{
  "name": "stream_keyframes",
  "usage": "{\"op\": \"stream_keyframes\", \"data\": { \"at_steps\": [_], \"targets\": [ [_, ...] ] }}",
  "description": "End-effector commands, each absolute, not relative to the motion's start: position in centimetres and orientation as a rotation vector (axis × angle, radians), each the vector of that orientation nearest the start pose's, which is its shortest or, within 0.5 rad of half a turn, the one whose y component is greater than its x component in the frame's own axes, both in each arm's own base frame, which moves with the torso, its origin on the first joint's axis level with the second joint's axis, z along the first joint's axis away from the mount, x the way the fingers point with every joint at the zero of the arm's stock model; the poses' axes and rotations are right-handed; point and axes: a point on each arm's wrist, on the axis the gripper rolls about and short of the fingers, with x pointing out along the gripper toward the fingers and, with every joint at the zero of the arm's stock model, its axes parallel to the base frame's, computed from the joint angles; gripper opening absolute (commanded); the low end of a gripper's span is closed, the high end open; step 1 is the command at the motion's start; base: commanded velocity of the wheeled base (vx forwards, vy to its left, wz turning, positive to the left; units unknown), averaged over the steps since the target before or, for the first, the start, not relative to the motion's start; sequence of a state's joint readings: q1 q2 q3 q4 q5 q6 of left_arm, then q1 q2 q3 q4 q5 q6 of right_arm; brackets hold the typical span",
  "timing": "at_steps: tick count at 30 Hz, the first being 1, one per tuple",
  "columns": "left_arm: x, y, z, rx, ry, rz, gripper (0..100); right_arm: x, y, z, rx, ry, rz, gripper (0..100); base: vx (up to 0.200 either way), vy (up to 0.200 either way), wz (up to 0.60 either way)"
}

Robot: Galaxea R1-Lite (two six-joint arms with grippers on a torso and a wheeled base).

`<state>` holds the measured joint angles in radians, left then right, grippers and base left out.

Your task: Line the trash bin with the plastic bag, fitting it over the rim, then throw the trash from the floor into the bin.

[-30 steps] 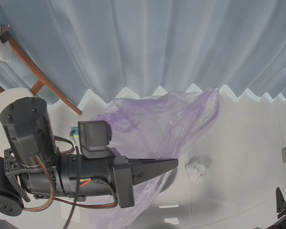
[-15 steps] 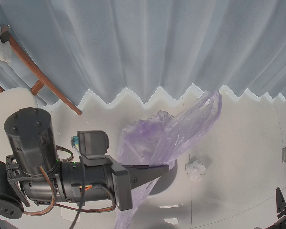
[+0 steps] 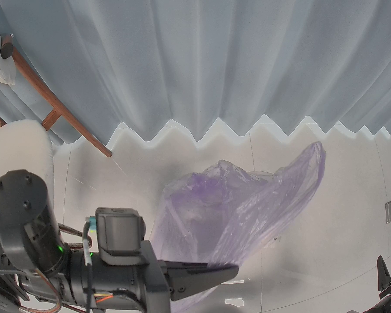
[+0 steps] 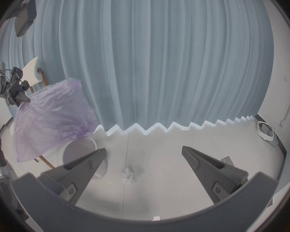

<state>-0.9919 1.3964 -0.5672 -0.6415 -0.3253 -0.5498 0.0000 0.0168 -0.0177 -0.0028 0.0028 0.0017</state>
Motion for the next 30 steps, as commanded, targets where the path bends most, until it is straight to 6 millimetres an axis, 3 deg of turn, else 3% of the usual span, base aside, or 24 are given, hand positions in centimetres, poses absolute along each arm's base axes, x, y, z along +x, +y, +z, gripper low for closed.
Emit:
{"op": "stream_keyframes", "data": {
  "at_steps": [1, 6, 13, 20, 30],
  "targets": [
    [9.8, -17.9, 19.5, -0.390, 0.561, -1.268, 0, -2.3, 0.0, 7.6, 0.002, -0.003, 0.003, 100, 0.000, 0.000, 0.00],
    [8.9, -17.1, 18.5, -0.373, 0.592, -1.281, 0, -2.3, 0.0, 7.6, 0.002, -0.003, 0.003, 100, 0.000, 0.000, 0.00],
    [9.2, -17.2, 18.9, -0.381, 0.573, -1.286, 0, -2.3, 0.0, 7.6, 0.002, -0.003, 0.003, 100, 0.000, 0.000, 0.00],
    [11.8, -17.1, 17.8, -0.409, 0.570, -1.247, 0, -2.3, 0.0, 7.6, 0.002, -0.003, 0.003, 100, 0.000, 0.000, 0.00],
    [15.4, -15.0, 19.3, -0.465, 0.379, -1.219, 0, -2.3, 0.0, 7.6, 0.002, -0.003, 0.003, 100, 0.000, 0.000, 0.00]
  ]
}}
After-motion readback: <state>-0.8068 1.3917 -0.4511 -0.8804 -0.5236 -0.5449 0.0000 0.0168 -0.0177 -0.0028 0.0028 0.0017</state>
